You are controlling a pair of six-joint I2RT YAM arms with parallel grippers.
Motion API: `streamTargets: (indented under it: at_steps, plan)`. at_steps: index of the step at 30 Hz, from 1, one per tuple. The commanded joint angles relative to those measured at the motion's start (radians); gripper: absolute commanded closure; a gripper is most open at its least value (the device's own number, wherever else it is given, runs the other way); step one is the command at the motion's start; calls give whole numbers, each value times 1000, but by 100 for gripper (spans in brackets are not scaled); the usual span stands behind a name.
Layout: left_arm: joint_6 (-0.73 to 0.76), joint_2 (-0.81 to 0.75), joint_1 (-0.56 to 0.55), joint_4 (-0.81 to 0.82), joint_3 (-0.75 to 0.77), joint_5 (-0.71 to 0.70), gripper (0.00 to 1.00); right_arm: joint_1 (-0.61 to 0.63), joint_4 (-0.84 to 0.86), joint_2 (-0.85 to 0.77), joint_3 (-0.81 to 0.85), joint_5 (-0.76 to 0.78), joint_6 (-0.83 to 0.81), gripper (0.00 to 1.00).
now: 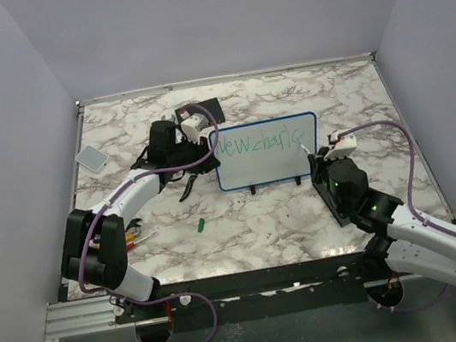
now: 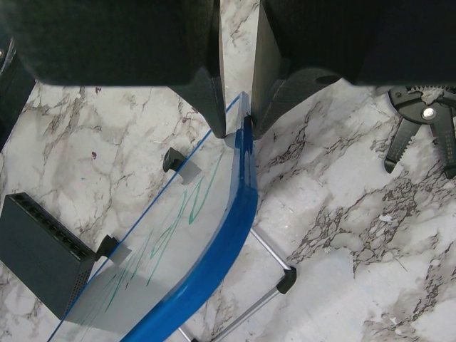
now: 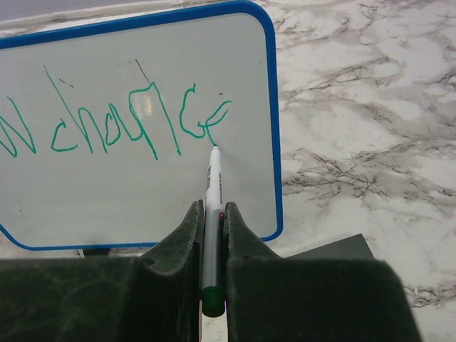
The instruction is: Write a sentence on the whiteboard
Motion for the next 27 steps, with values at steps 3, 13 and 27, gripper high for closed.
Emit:
streamTargets:
  at_steps: [3, 13, 27]
  plan:
    - [5, -26, -2, 7, 18, -4, 79, -4, -71, -6, 11, 80, 59, 99]
    - [5, -26, -2, 7, 18, -5, 79, -4, -21, -49, 13, 91, 7, 99]
    - [5, -27, -3, 7, 17, -5, 79, -4, 0, -130, 13, 97, -35, 99]
